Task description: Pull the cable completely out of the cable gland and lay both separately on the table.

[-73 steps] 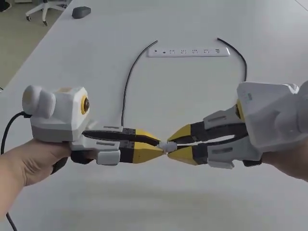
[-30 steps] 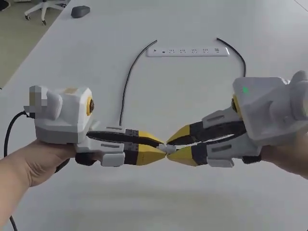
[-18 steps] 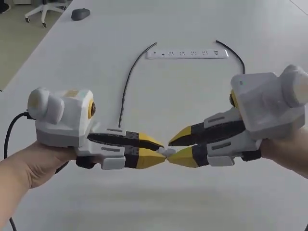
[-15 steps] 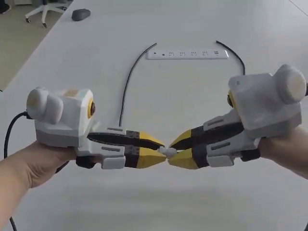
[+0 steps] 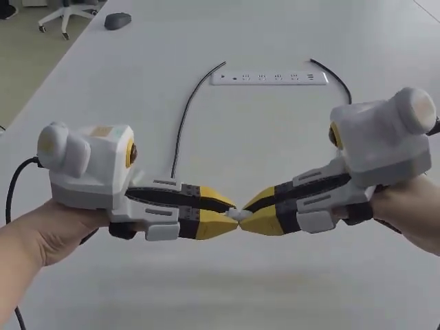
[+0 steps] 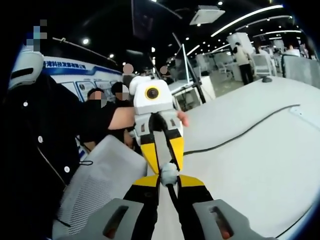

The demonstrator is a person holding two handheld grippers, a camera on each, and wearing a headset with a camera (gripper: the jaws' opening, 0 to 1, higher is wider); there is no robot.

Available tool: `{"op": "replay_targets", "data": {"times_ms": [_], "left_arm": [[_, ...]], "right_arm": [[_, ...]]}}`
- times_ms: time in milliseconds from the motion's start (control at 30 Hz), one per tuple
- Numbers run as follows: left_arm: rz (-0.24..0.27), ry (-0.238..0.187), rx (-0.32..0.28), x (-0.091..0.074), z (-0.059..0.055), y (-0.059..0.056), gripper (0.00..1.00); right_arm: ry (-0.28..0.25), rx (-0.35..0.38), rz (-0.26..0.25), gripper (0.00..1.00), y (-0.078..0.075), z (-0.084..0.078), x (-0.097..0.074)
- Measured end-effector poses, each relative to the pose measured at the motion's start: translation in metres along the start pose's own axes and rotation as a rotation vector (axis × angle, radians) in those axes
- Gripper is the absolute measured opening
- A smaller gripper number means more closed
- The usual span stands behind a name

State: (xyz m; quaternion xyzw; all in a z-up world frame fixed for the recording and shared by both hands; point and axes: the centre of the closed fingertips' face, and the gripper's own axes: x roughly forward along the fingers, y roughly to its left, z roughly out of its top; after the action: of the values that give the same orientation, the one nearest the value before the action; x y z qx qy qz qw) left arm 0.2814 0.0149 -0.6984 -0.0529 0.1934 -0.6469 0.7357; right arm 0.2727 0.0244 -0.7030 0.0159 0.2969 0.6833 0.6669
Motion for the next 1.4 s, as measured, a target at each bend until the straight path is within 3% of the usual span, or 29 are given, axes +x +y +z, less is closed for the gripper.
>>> {"op": "replay_targets", "data": {"times_ms": [133, 267, 533, 700, 900, 1133, 1367, 1400], "left_arm": [[-0.004, 0.006, 0.003, 0.0003, -0.0010, -0.0005, 0.14], [-0.001, 0.009, -0.004, 0.0004, -0.0025, 0.0004, 0.14], [-0.006, 0.009, -0.017, 0.0007, -0.0018, 0.0001, 0.14], [-0.001, 0.023, -0.066, 0.0016, -0.0052, 0.0016, 0.14], [0.005, 0.023, -0.077, 0.0018, -0.0050, 0.0024, 0.14], [0.014, 0.033, -0.092, 0.0016, -0.0059, 0.0047, 0.14], [0.014, 0.031, -0.085, 0.0023, -0.0057, 0.0046, 0.14], [0.012, 0.035, -0.083, 0.0025, -0.0062, 0.0043, 0.14]], "right_arm": [[0.007, 0.012, 0.006, 0.08, 0.0013, -0.0009, 0.0007], [0.020, -0.090, -0.023, 0.07, 0.0007, -0.0017, 0.0019], [0.024, -0.185, -0.037, 0.07, 0.0040, -0.0016, 0.0016], [0.060, -0.311, -0.062, 0.06, 0.0027, -0.0039, 0.0020], [0.072, -0.371, -0.081, 0.06, 0.0015, -0.0044, 0.0022], [0.101, -0.508, -0.118, 0.06, -0.0001, -0.0048, 0.0035], [0.100, -0.483, -0.118, 0.07, -0.0030, -0.0042, 0.0016], [0.104, -0.439, -0.108, 0.07, -0.0026, -0.0051, 0.0016]]}}
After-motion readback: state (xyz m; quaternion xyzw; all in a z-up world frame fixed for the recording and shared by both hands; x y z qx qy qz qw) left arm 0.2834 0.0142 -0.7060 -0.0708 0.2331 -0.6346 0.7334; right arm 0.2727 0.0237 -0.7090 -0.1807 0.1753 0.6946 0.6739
